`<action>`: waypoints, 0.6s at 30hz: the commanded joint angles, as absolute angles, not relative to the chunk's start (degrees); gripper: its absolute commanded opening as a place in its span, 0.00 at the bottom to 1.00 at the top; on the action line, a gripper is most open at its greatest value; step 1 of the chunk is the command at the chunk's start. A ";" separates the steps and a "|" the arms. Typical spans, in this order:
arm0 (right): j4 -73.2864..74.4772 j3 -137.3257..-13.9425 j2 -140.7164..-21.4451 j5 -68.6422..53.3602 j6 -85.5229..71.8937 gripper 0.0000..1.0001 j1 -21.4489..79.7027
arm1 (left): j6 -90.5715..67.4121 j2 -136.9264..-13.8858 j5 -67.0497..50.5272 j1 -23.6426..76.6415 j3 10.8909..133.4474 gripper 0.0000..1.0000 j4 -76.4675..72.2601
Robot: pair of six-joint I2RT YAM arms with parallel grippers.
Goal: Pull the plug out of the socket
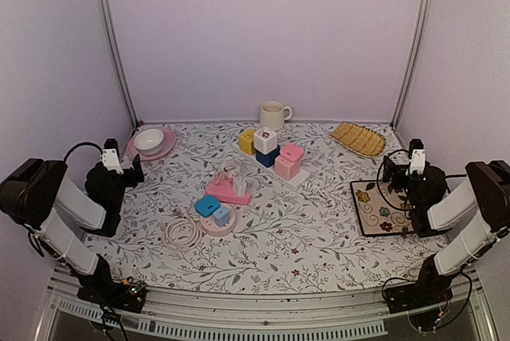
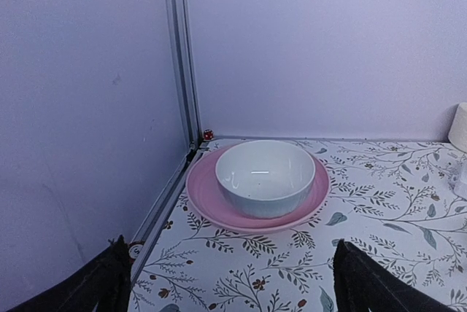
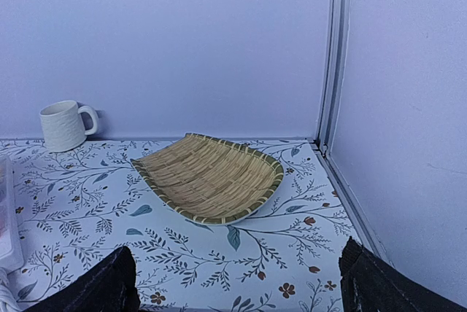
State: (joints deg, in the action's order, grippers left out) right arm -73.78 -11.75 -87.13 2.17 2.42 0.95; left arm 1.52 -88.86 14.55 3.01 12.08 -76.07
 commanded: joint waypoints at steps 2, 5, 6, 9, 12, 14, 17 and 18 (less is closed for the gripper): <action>-75.52 -12.83 -87.80 1.42 2.55 0.99 0.67 | 1.75 -86.37 15.85 3.76 13.39 0.97 -75.00; -75.51 -12.81 -87.72 1.42 2.48 0.99 0.61 | 2.94 -83.22 15.85 4.55 14.94 0.97 -69.25; -75.61 -12.71 -87.72 1.41 2.53 0.99 0.67 | 3.45 -81.75 16.21 5.15 15.57 0.97 -66.89; -75.47 -12.93 -87.80 1.47 2.48 0.99 0.62 | 4.90 -77.37 17.31 6.88 18.30 0.97 -60.18; -75.50 -12.83 -87.10 2.68 2.46 0.99 0.70 | 0.35 -70.53 15.13 7.54 22.20 0.97 -50.08; -70.69 -14.18 -83.31 4.26 1.97 0.99 0.73 | -7.06 -66.03 11.81 7.81 27.02 0.97 -38.71; -57.13 -18.50 -75.05 5.11 1.44 0.99 0.85 | -11.91 -61.93 5.62 8.59 33.28 0.97 -25.71; -52.90 -19.77 -71.51 6.14 -0.01 0.99 0.90 | -11.56 -60.85 2.88 8.70 34.14 0.97 -23.87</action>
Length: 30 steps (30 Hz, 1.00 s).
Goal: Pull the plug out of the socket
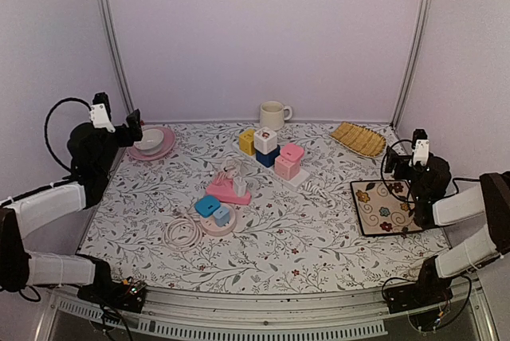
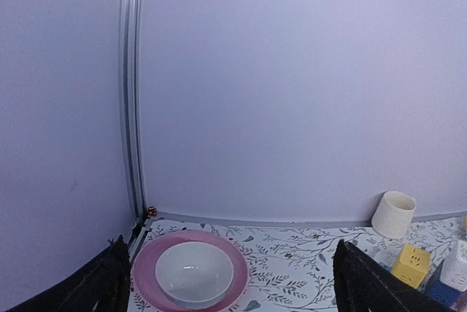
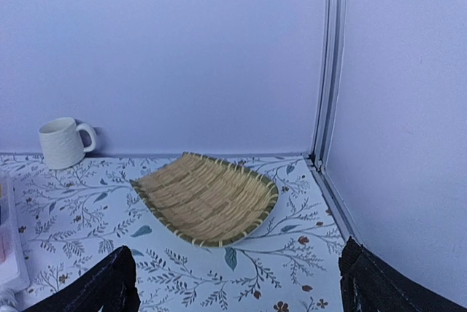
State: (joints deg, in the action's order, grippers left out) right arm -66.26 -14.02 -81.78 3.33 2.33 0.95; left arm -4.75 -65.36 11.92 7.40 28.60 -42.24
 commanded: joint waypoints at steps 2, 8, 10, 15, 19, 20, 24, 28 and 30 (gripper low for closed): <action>-43.28 -22.74 -65.11 5.92 -10.38 0.99 0.93 | -11.25 -59.01 -2.13 8.47 34.81 0.97 -22.49; -23.37 -29.87 -57.20 2.03 -20.08 0.99 0.76 | -26.24 -54.79 3.08 3.94 35.56 0.97 -15.09; -22.53 -29.86 -56.42 0.18 -23.38 0.99 0.71 | -29.41 -55.35 -0.85 2.48 35.40 0.97 -16.04; -22.22 -29.51 -57.04 -4.12 -29.03 0.99 0.71 | -28.99 -61.86 -3.34 5.06 39.29 0.97 -12.57; -18.83 -32.61 -59.53 -10.46 -30.57 0.99 0.71 | -26.72 -65.00 -3.55 12.13 40.31 0.97 -11.93; -17.14 -33.96 -60.90 -12.52 -30.74 0.99 1.12 | -25.93 -66.12 -2.96 13.91 41.10 0.97 -10.49; -10.12 -38.40 -65.04 -6.90 -28.03 0.99 10.90 | -26.08 -69.16 -3.39 19.45 41.54 0.97 -6.86; -7.87 -40.29 -69.71 -0.32 -26.51 0.99 24.25 | -28.96 -69.28 -3.64 23.16 37.73 0.97 -6.85; -7.85 -41.30 -72.80 1.88 -26.27 0.99 30.80 | -30.40 -69.21 -3.96 24.35 35.16 0.97 -7.17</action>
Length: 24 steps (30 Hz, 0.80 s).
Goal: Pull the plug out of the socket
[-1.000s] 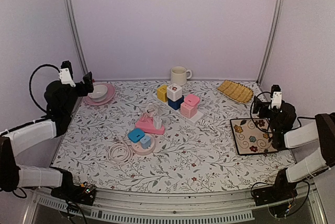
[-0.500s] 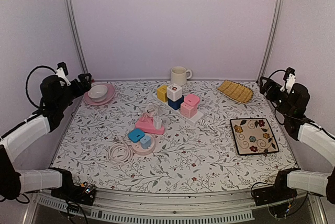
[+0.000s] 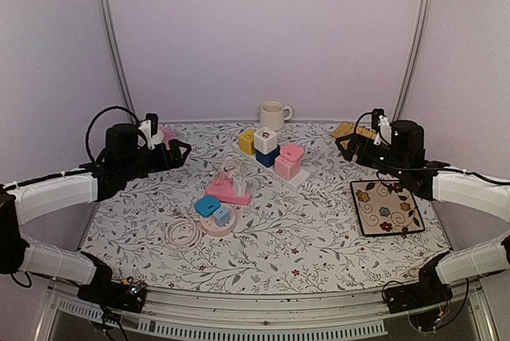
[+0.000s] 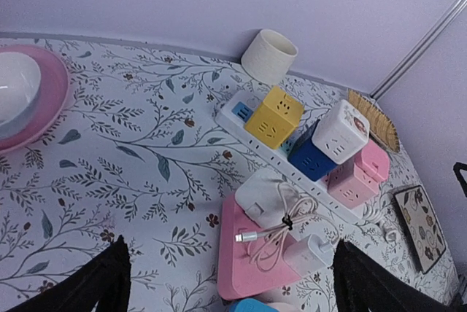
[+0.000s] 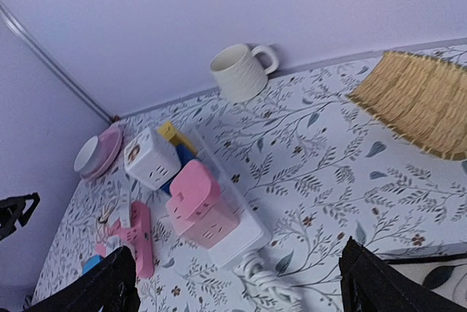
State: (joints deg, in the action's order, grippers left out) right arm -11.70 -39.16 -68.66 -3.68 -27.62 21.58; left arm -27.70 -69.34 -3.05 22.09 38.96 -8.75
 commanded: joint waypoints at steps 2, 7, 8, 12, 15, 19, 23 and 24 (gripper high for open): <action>-7.98 -42.82 -76.34 3.20 -26.33 0.99 36.62 | -31.42 -69.30 -4.80 25.32 32.85 0.97 -8.07; -8.03 -49.84 -87.52 6.79 -25.73 0.99 52.55 | -34.80 -70.00 -5.74 25.88 27.95 0.97 -9.37; -8.04 -51.49 -90.26 7.17 -25.64 0.99 54.94 | -35.33 -70.04 -5.96 25.91 27.11 0.97 -9.93; -6.92 -60.47 -101.59 6.85 -24.46 0.99 61.78 | -36.61 -71.98 -5.45 25.84 26.30 0.97 -9.82; -5.07 -68.47 -109.53 7.17 -22.73 0.99 65.55 | -36.91 -74.29 -5.85 25.84 26.95 0.97 -9.26; -4.24 -75.60 -115.74 5.52 -21.30 0.99 66.67 | -37.30 -76.23 -7.02 25.84 26.55 0.97 -10.36; -2.61 -80.21 -120.16 6.00 -19.72 1.00 66.64 | -37.35 -78.61 -8.06 25.92 26.34 0.97 -11.52; -2.22 -81.11 -121.10 6.01 -19.16 0.99 66.58 | -37.43 -79.11 -8.42 25.93 26.23 0.97 -12.00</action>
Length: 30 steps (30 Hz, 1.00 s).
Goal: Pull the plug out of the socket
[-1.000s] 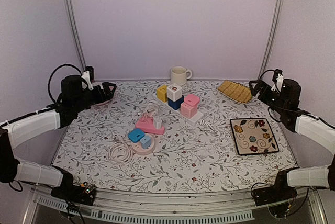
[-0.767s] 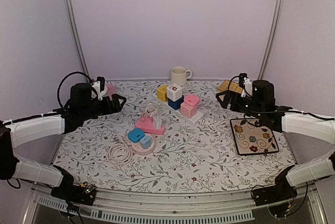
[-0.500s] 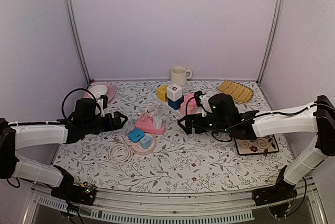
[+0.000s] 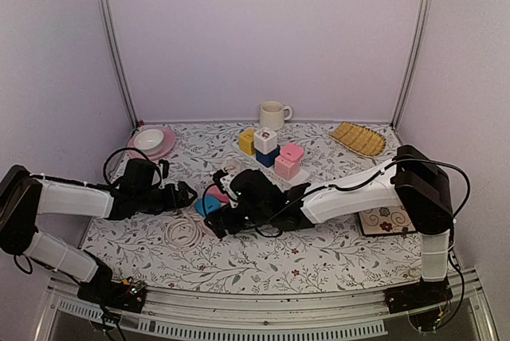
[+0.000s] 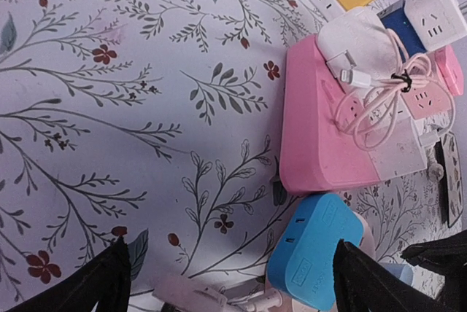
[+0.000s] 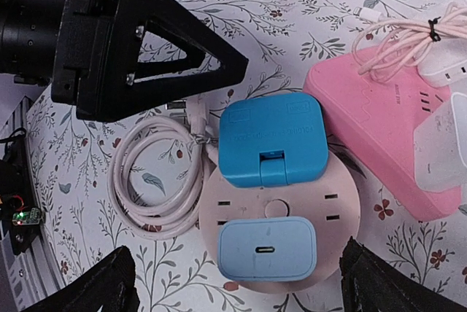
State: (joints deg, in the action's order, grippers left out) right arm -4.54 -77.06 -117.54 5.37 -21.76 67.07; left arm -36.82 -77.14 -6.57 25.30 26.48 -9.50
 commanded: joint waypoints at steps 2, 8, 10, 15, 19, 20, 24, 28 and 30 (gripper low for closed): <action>-1.70 -82.62 -122.72 5.68 -18.46 0.95 66.65 | -37.53 -80.00 -9.01 26.10 26.27 0.97 -12.52; 0.40 -85.24 -125.24 6.70 -17.41 0.70 66.63 | -37.75 -80.56 -9.19 26.80 26.89 0.97 -11.93; 0.88 -85.21 -125.22 7.52 -17.32 0.59 66.67 | -37.58 -80.27 -9.15 27.00 26.77 0.97 -11.78; 2.11 -85.65 -125.15 8.61 -17.47 0.36 66.70 | -37.29 -80.24 -9.41 27.77 26.59 0.97 -11.77; 3.21 -83.65 -122.77 10.75 -18.25 0.33 67.23 | -37.41 -80.39 -9.47 29.35 26.42 0.96 -12.01; 3.39 -82.73 -121.88 11.52 -18.47 0.33 67.54 | -37.58 -80.36 -9.65 29.88 26.19 0.96 -12.42; 4.23 -78.18 -118.44 14.65 -19.85 0.33 68.78 | -38.58 -81.25 -9.99 32.97 26.04 0.96 -13.90; 4.21 -73.49 -115.95 14.99 -22.03 0.33 69.21 | -39.15 -83.00 -9.67 36.40 27.03 0.95 -14.21; 4.50 -72.05 -115.55 15.35 -22.99 0.34 69.46 | -38.92 -83.97 -9.62 37.43 27.89 0.95 -13.16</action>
